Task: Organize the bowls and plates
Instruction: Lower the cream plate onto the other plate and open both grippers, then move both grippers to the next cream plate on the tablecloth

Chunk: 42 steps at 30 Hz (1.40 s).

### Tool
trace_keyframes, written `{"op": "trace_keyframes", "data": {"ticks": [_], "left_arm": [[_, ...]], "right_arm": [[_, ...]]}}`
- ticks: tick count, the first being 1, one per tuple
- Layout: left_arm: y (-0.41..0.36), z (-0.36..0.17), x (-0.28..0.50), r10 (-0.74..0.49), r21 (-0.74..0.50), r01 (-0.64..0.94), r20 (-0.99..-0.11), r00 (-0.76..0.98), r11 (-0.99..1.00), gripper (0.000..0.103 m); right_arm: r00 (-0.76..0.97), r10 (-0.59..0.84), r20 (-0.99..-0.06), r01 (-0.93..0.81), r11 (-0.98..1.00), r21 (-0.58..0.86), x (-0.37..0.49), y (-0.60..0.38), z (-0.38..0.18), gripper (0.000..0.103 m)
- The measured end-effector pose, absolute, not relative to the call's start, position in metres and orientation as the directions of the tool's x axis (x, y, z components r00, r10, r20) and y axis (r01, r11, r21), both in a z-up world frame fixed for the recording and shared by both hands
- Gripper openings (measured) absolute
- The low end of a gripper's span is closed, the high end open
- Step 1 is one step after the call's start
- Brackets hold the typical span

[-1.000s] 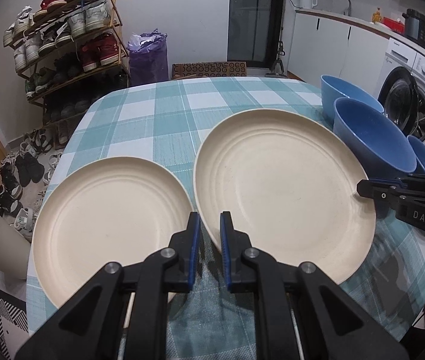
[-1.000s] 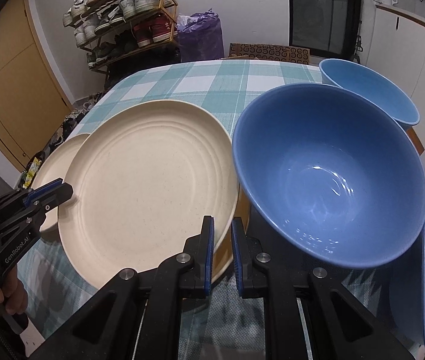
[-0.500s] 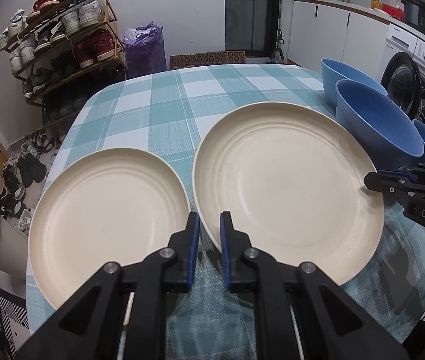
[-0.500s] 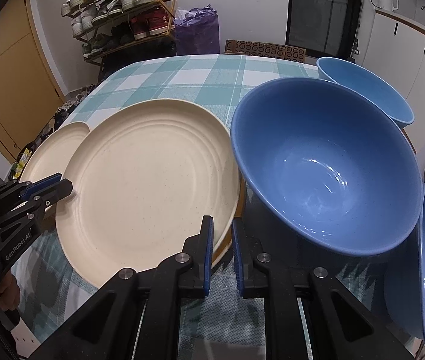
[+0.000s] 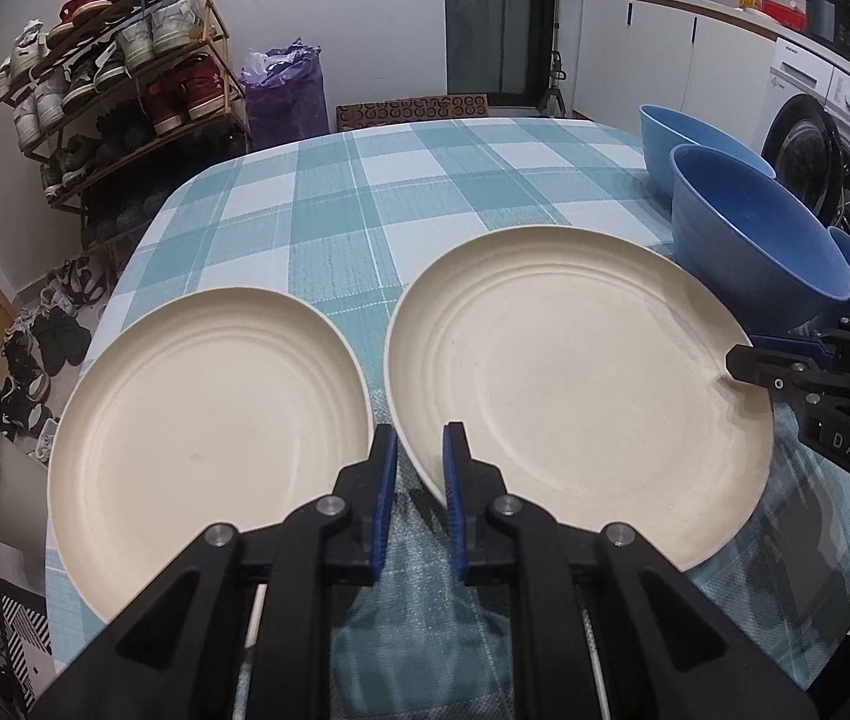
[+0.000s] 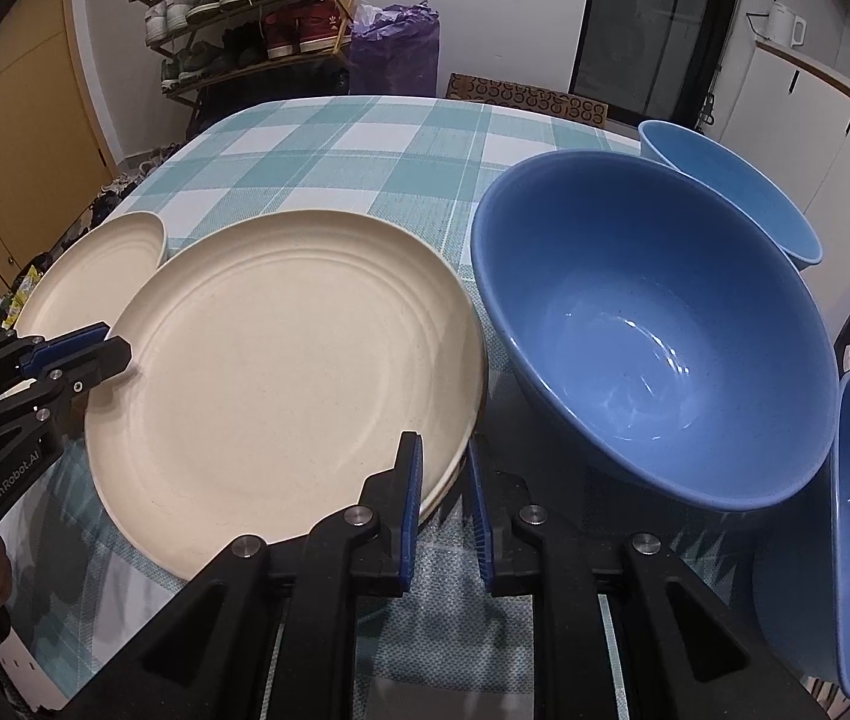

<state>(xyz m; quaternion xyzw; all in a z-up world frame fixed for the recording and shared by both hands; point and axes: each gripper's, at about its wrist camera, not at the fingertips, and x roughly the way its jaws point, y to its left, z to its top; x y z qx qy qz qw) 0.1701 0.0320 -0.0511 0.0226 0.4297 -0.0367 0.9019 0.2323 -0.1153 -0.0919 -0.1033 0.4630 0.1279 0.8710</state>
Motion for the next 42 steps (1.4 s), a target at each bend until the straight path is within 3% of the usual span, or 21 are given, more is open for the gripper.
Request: {"op": "trace_keyframes", "data": {"ticks": [8,11,14,16,19,23,26,28,30,32,34,42], "left_arm": [[0.032,-0.054,0.170,-0.067,-0.020,0.083,-0.782,0.620,0.996,0.023],[0.034,-0.053,0.168,-0.069,-0.026,0.077,-0.776,0.627,0.997,0.029],[0.039,-0.047,0.164,-0.068,-0.036,0.063,-0.762,0.644,0.997,0.044],[0.044,-0.043,0.160,-0.057,-0.034,0.048,-0.750,0.658,0.998,0.046],[0.056,-0.036,0.155,-0.061,-0.064,0.020,-0.738,0.672,0.998,0.050],[0.072,-0.030,0.148,-0.050,-0.082,-0.014,-0.729,0.683,0.997,0.054],[0.084,-0.027,0.141,-0.037,-0.095,-0.046,-0.723,0.690,0.994,0.060],[0.090,-0.027,0.137,-0.027,-0.099,-0.065,-0.721,0.692,0.993,0.081],[0.096,-0.023,0.131,-0.013,-0.101,-0.085,-0.710,0.704,0.991,0.092],[0.101,-0.020,0.125,-0.012,-0.103,-0.084,-0.698,0.716,0.991,0.094],[0.106,-0.018,0.121,-0.003,-0.100,-0.092,-0.693,0.721,0.991,0.103],[0.136,-0.009,0.105,0.057,-0.104,-0.169,-0.671,0.740,0.980,0.103]], "right_arm": [[0.530,0.160,-0.833,-0.322,0.946,-0.023,0.231,-0.121,-0.093,0.021],[0.529,0.175,-0.830,-0.341,0.940,-0.020,0.227,-0.120,-0.092,0.024],[0.528,0.200,-0.825,-0.353,0.935,0.001,0.223,-0.123,-0.088,0.028],[0.528,0.226,-0.819,-0.358,0.933,0.027,0.220,-0.126,-0.084,0.032],[0.537,0.268,-0.800,-0.378,0.924,0.056,0.215,-0.128,-0.074,0.045],[0.560,0.324,-0.762,-0.413,0.907,0.083,0.206,-0.124,-0.058,0.071],[0.582,0.361,-0.729,-0.433,0.896,0.098,0.201,-0.120,-0.046,0.083],[0.592,0.377,-0.713,-0.442,0.891,0.105,0.200,-0.116,-0.039,0.086],[0.606,0.380,-0.698,-0.450,0.888,0.094,0.200,-0.111,-0.032,0.093],[0.614,0.388,-0.688,-0.461,0.883,0.086,0.201,-0.108,-0.027,0.102],[0.612,0.405,-0.679,-0.476,0.874,0.092,0.202,-0.105,-0.023,0.103],[0.607,0.430,-0.668,-0.521,0.850,0.074,0.211,-0.078,-0.009,0.103]]}}
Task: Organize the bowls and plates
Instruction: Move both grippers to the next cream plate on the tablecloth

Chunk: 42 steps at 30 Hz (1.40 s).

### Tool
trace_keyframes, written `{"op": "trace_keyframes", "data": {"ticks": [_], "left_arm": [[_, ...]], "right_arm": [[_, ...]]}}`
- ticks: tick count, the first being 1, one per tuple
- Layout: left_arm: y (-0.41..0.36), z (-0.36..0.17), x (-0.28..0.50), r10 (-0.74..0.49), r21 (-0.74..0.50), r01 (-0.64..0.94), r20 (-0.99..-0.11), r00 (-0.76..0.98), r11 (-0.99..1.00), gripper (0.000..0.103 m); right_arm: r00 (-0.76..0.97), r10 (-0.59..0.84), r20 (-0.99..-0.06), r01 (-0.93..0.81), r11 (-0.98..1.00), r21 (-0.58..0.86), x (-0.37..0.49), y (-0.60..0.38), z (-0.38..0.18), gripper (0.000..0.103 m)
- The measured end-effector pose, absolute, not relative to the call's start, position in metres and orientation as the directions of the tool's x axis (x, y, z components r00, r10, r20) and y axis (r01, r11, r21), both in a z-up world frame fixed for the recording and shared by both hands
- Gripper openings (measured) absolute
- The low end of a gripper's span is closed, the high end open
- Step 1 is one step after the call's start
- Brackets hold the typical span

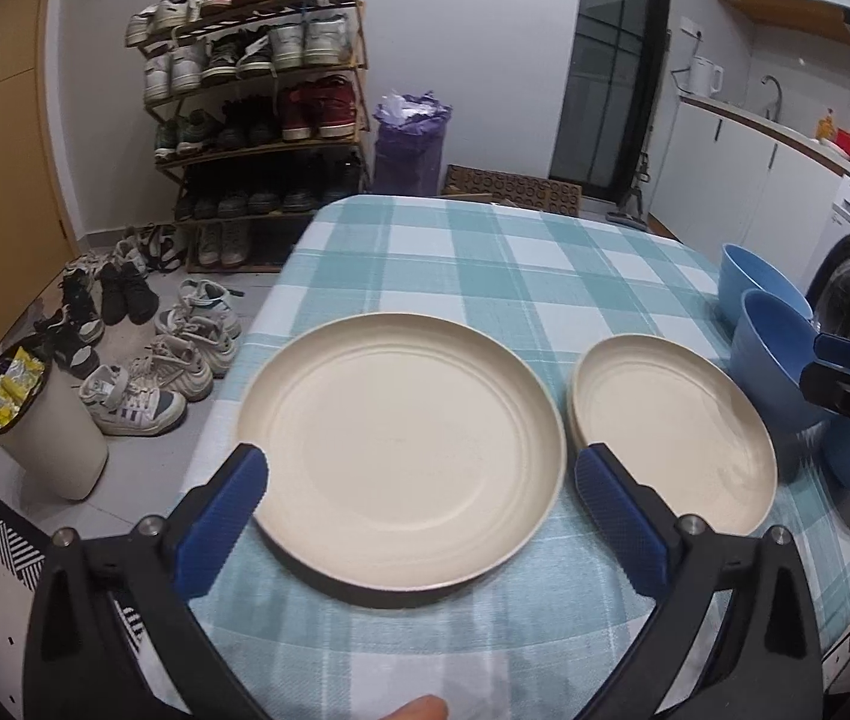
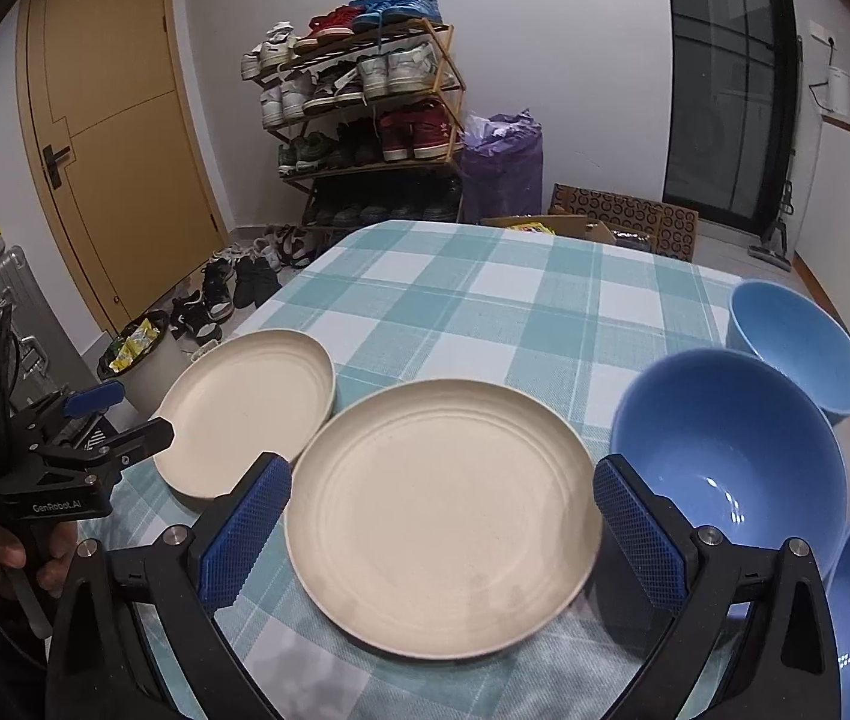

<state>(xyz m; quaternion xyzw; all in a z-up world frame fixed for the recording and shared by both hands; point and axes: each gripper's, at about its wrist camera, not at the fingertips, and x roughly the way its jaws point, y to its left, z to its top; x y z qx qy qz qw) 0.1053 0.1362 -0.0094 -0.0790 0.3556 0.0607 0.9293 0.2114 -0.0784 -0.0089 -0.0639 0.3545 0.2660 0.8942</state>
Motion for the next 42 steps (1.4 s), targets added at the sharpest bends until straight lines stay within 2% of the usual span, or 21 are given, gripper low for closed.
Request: {"op": "trace_keyframes", "data": {"ticks": [13,23,42], "left_arm": [[0.176,-0.022,0.098,0.168,-0.089,-0.313,-0.690,0.704,0.946,0.103],[0.195,-0.042,0.101,0.164,-0.132,-0.365,-0.721,0.674,0.921,0.103],[0.215,-0.073,0.118,0.164,-0.139,-0.428,-0.785,0.597,0.893,0.103]], "right_arm": [[0.531,0.475,-0.702,-0.616,0.785,0.066,0.235,-0.015,-0.016,0.103],[0.457,0.472,-0.754,-0.646,0.759,0.084,0.256,0.027,-0.038,0.102],[0.376,0.441,-0.815,-0.691,0.720,0.071,0.288,0.082,-0.077,0.102]]}}
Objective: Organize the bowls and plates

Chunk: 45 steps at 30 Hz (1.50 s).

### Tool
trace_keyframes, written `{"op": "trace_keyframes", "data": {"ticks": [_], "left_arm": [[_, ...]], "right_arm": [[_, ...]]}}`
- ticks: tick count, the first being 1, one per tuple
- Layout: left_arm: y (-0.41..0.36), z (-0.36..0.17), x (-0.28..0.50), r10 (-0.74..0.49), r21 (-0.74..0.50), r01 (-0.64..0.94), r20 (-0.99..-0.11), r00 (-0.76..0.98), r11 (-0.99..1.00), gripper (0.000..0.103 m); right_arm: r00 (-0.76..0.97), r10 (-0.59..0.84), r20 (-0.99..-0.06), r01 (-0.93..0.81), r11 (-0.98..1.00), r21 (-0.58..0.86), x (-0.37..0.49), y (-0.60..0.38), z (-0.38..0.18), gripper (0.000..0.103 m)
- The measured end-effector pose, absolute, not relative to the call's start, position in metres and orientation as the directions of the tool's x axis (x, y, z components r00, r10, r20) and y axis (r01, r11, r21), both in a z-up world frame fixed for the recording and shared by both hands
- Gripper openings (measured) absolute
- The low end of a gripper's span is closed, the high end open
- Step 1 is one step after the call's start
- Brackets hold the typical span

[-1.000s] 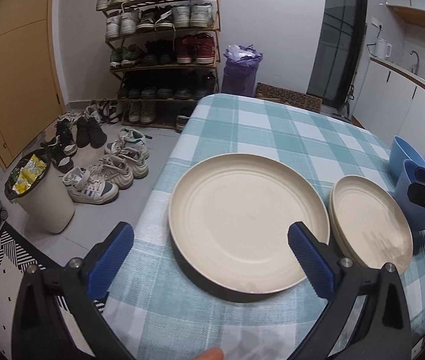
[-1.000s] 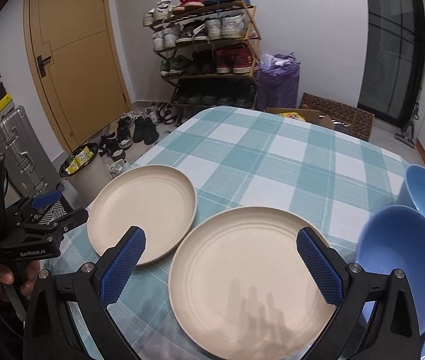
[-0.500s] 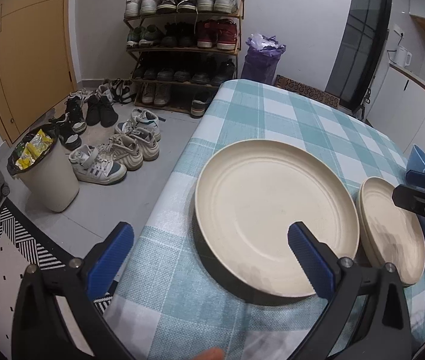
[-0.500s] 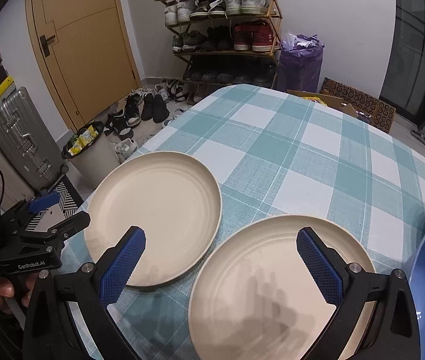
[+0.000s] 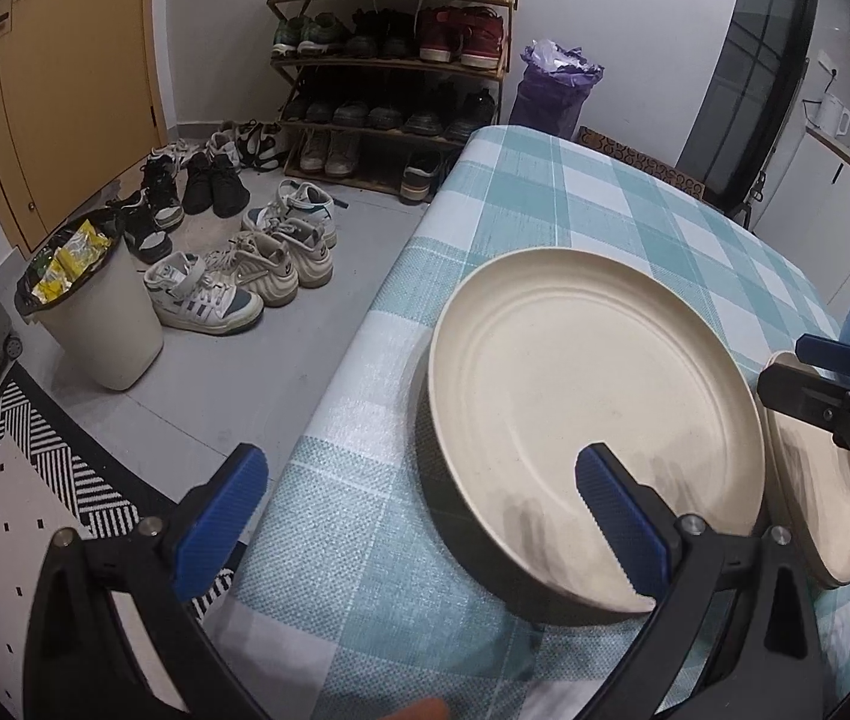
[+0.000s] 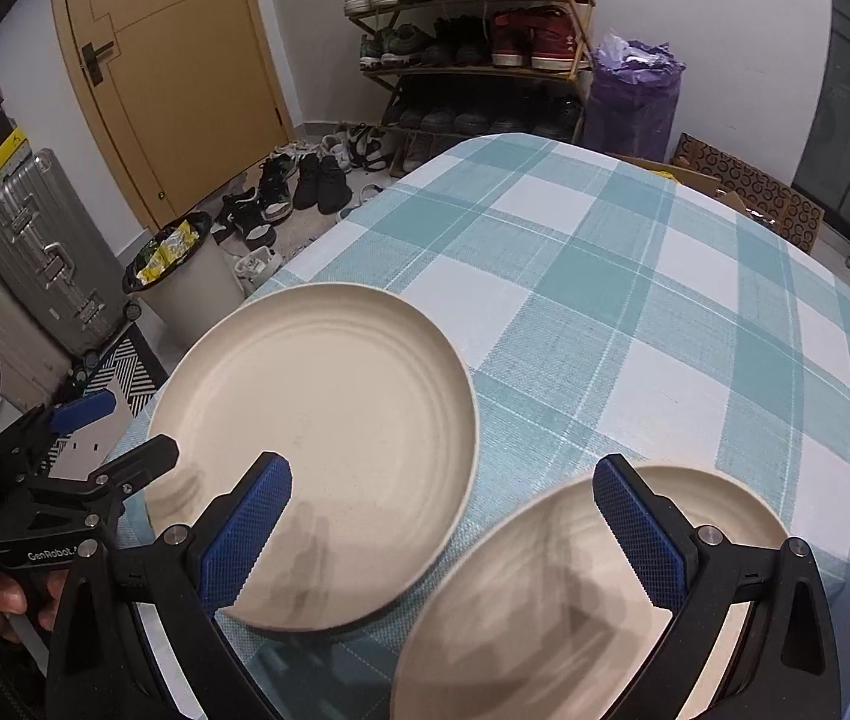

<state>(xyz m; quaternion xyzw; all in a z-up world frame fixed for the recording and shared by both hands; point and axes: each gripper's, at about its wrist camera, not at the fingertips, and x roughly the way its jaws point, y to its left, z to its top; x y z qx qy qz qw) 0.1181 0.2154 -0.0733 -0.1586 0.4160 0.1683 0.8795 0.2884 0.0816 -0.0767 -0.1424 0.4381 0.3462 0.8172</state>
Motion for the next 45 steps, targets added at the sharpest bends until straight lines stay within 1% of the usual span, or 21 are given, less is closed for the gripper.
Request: {"op": "trace_keyframes", "data": {"ticks": [11,16,24,25,26,27,29,30,32,36,38,41,42,45], "left_arm": [[0.215,-0.077,0.122,0.117,-0.171,-0.392,-0.782,0.612,0.904,0.099],[0.214,-0.078,0.124,0.109,-0.171,-0.383,-0.785,0.609,0.908,0.093],[0.212,-0.082,0.125,0.084,-0.185,-0.368,-0.791,0.607,0.911,0.086],[0.212,-0.083,0.125,0.080,-0.188,-0.366,-0.791,0.606,0.911,0.082],[0.212,-0.083,0.125,0.072,-0.194,-0.363,-0.793,0.605,0.911,0.078],[0.212,-0.084,0.125,0.064,-0.200,-0.360,-0.795,0.603,0.911,0.072],[0.212,-0.083,0.124,0.063,-0.201,-0.357,-0.793,0.606,0.912,0.068],[0.213,-0.083,0.124,0.056,-0.206,-0.354,-0.793,0.607,0.912,0.065],[0.214,-0.082,0.122,0.052,-0.214,-0.356,-0.792,0.609,0.909,0.064],[0.216,-0.082,0.119,0.050,-0.219,-0.356,-0.789,0.613,0.908,0.062],[0.216,-0.082,0.118,0.053,-0.217,-0.358,-0.789,0.612,0.908,0.060],[0.217,-0.082,0.117,0.050,-0.220,-0.357,-0.788,0.613,0.908,0.057],[0.218,-0.081,0.116,0.051,-0.220,-0.358,-0.788,0.613,0.907,0.055],[0.218,-0.082,0.114,0.052,-0.225,-0.364,-0.787,0.615,0.904,0.047]], "right_arm": [[0.321,0.438,-0.840,-0.710,0.698,0.093,0.305,0.101,-0.097,0.102],[0.305,0.434,-0.848,-0.720,0.688,0.094,0.306,0.107,-0.104,0.102],[0.285,0.437,-0.853,-0.721,0.684,0.110,0.313,0.111,-0.111,0.102],[0.283,0.436,-0.854,-0.721,0.684,0.110,0.312,0.112,-0.111,0.101],[0.279,0.436,-0.856,-0.721,0.684,0.113,0.313,0.113,-0.112,0.100],[0.272,0.437,-0.857,-0.721,0.683,0.119,0.314,0.113,-0.113,0.096],[0.255,0.439,-0.862,-0.721,0.680,0.133,0.314,0.114,-0.114,0.090],[0.250,0.440,-0.863,-0.722,0.678,0.136,0.313,0.115,-0.115,0.089],[0.250,0.435,-0.865,-0.725,0.677,0.131,0.312,0.117,-0.116,0.088],[0.231,0.446,-0.865,-0.733,0.665,0.146,0.308,0.119,-0.115,0.082],[0.239,0.436,-0.868,-0.734,0.666,0.132,0.306,0.121,-0.115,0.081],[0.235,0.437,-0.868,-0.733,0.666,0.137,0.304,0.120,-0.114,0.077],[0.232,0.439,-0.868,-0.732,0.666,0.142,0.304,0.119,-0.114,0.074],[0.226,0.440,-0.869,-0.732,0.665,0.146,0.302,0.117,-0.113,0.070]]}}
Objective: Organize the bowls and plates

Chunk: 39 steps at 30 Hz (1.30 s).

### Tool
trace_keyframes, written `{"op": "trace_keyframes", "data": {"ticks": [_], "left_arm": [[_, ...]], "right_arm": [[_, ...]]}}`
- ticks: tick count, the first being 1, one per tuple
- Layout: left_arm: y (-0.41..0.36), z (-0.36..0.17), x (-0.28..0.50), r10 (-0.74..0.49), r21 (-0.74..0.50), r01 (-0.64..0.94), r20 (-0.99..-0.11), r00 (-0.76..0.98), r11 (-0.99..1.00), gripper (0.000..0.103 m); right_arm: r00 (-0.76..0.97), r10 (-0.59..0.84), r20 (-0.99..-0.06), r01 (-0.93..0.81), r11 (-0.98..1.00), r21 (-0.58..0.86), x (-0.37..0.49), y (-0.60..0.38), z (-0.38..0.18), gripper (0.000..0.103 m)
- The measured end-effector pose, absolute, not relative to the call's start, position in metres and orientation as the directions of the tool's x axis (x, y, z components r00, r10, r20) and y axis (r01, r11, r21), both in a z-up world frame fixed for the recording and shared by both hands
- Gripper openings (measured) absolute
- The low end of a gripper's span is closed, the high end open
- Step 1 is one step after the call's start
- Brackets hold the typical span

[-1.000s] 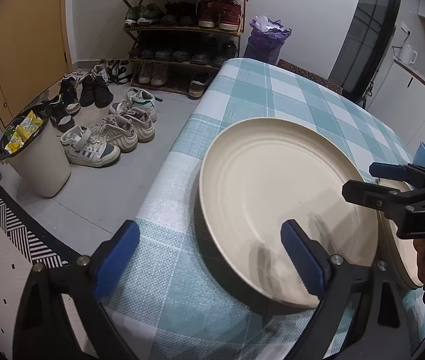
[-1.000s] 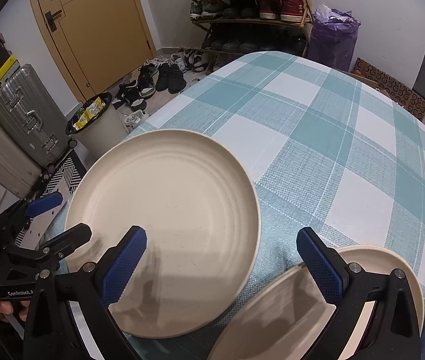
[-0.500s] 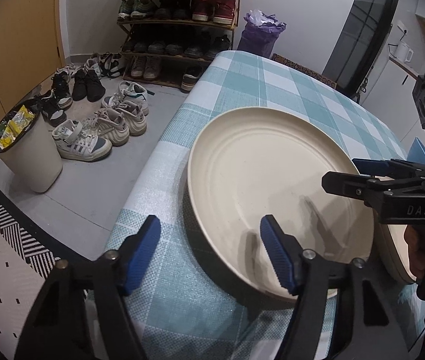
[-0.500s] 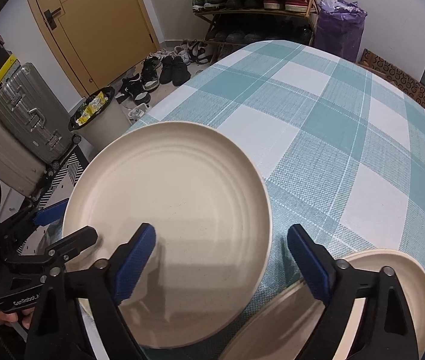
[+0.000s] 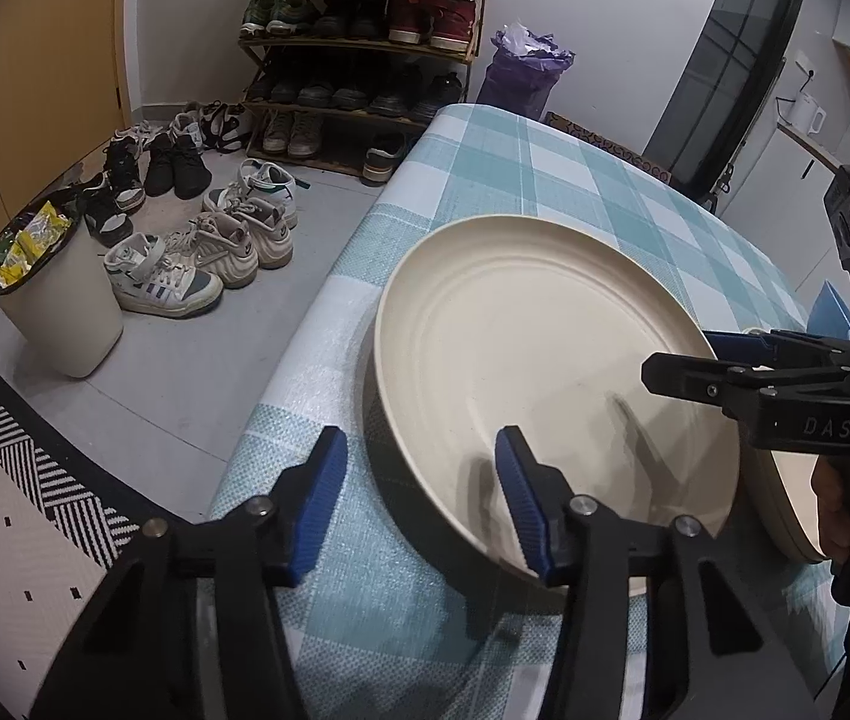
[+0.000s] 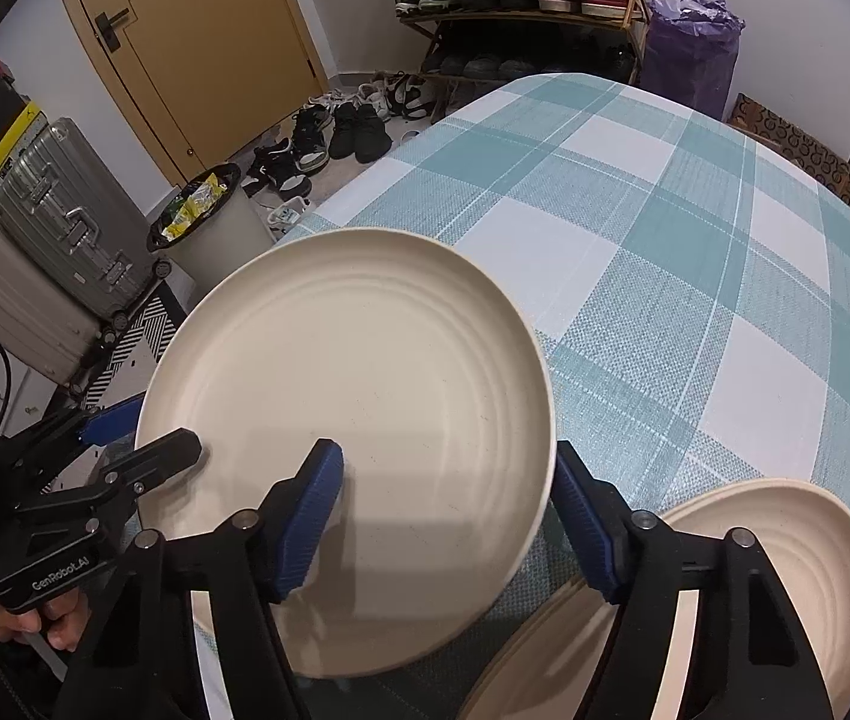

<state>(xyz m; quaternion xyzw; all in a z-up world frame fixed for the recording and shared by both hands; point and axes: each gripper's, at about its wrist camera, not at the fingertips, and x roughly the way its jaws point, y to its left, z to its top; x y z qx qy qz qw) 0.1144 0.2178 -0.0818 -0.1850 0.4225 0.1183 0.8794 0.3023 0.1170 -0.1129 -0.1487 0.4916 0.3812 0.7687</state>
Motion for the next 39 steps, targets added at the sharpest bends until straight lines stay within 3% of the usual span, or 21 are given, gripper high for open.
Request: {"op": "trace_keyframes", "data": {"ticks": [6,21,39], "left_arm": [[0.219,-0.083,0.113,0.035,-0.260,-0.380,-0.785,0.618,0.888,0.029],[0.223,-0.083,0.107,0.067,-0.245,-0.413,-0.788,0.611,0.877,0.023],[0.217,-0.067,0.100,0.099,-0.219,-0.397,-0.761,0.641,0.891,0.023]], "right_arm": [[0.228,0.449,-0.864,-0.729,0.667,0.154,0.299,0.112,-0.112,0.052],[0.282,0.421,-0.862,-0.712,0.694,0.106,0.295,0.105,-0.111,0.015],[0.342,0.440,-0.830,-0.713,0.697,0.076,0.286,0.096,-0.094,0.011]]}}
